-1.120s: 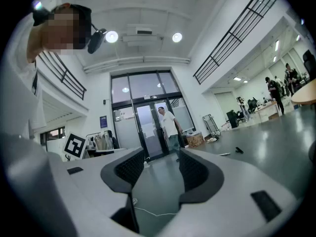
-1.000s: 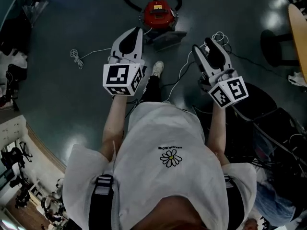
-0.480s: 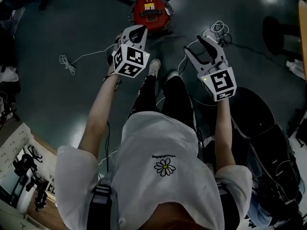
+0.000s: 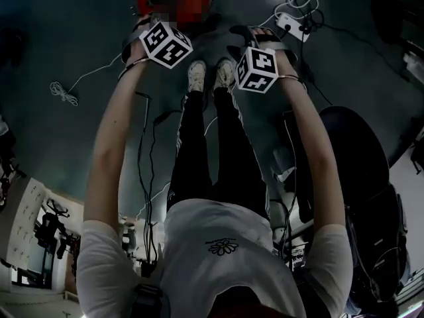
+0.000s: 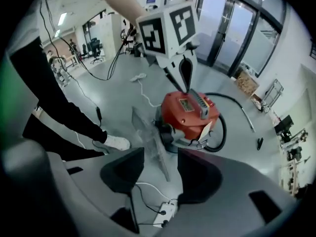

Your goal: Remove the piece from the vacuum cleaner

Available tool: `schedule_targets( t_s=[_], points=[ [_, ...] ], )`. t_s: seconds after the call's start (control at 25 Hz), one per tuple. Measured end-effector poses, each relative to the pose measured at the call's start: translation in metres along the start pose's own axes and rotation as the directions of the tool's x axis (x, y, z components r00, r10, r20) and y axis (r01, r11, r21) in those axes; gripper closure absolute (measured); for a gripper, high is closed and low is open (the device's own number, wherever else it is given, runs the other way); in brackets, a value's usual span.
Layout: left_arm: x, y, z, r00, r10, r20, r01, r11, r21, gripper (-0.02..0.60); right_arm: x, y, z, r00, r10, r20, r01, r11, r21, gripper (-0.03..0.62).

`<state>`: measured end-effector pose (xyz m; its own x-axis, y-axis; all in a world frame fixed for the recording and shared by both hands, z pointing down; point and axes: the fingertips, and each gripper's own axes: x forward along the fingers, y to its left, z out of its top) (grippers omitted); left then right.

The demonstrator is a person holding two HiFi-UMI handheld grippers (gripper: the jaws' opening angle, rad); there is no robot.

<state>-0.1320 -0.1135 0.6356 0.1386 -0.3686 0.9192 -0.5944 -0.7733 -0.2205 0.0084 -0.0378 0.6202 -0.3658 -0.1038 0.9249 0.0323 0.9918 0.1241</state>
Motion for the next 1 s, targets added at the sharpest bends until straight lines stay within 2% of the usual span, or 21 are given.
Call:
schedule_targets(
  t_s=[0.12,0.24,0.32,0.44,0.52,0.56,0.6,0.64,0.8,1.0],
  points=[
    [0.039,-0.010,-0.008,0.999,-0.018,-0.050,0.020,0.999,0.051,0.576,0.055,-0.001,-0.022,0.997,0.033,-0.065,-0.033,0.999,0.008,0.381],
    [0.060,-0.014,-0.006,0.997,-0.016,-0.075,0.024,0.994,0.102,0.577,0.090,-0.004,-0.038,0.992,0.036,-0.122,-0.031,0.998,0.045,0.381],
    [0.067,-0.012,-0.004,0.996,-0.005,-0.086,0.015,0.993,0.117,0.577,0.107,-0.004,-0.051,0.983,0.036,-0.182,-0.028,0.998,0.049,0.381],
    [0.072,-0.006,-0.005,0.989,-0.006,-0.148,0.022,0.994,0.111,0.577,0.123,0.003,-0.068,0.963,0.043,-0.264,-0.034,0.999,0.039,0.381],
    [0.072,-0.005,-0.002,0.983,0.016,-0.184,0.012,0.988,0.152,0.578,0.128,0.007,-0.076,0.953,0.029,-0.301,-0.017,0.999,0.044,0.407],
    [0.072,-0.006,0.000,0.981,0.042,-0.190,-0.004,0.980,0.199,0.578,0.129,0.009,-0.079,0.951,0.016,-0.309,-0.001,0.999,0.049,0.520],
    [0.072,-0.007,0.000,0.979,0.069,-0.192,-0.020,0.969,0.246,0.580,0.129,0.013,-0.081,0.950,0.012,-0.311,0.005,0.999,0.054,0.566],
    [0.073,-0.008,0.000,0.978,0.086,-0.191,-0.031,0.961,0.275,0.580,0.130,0.020,-0.082,0.952,0.023,-0.306,-0.005,0.998,0.060,0.569],
    [0.073,-0.007,0.000,0.978,0.070,-0.194,-0.018,0.967,0.256,0.580,0.132,0.050,-0.075,0.961,0.071,-0.265,-0.062,0.997,0.044,0.571],
    [0.074,-0.006,-0.002,0.974,0.093,-0.205,-0.031,0.957,0.289,0.581,0.133,0.067,-0.058,0.966,0.097,-0.238,-0.093,0.995,0.029,0.571]
  ],
)
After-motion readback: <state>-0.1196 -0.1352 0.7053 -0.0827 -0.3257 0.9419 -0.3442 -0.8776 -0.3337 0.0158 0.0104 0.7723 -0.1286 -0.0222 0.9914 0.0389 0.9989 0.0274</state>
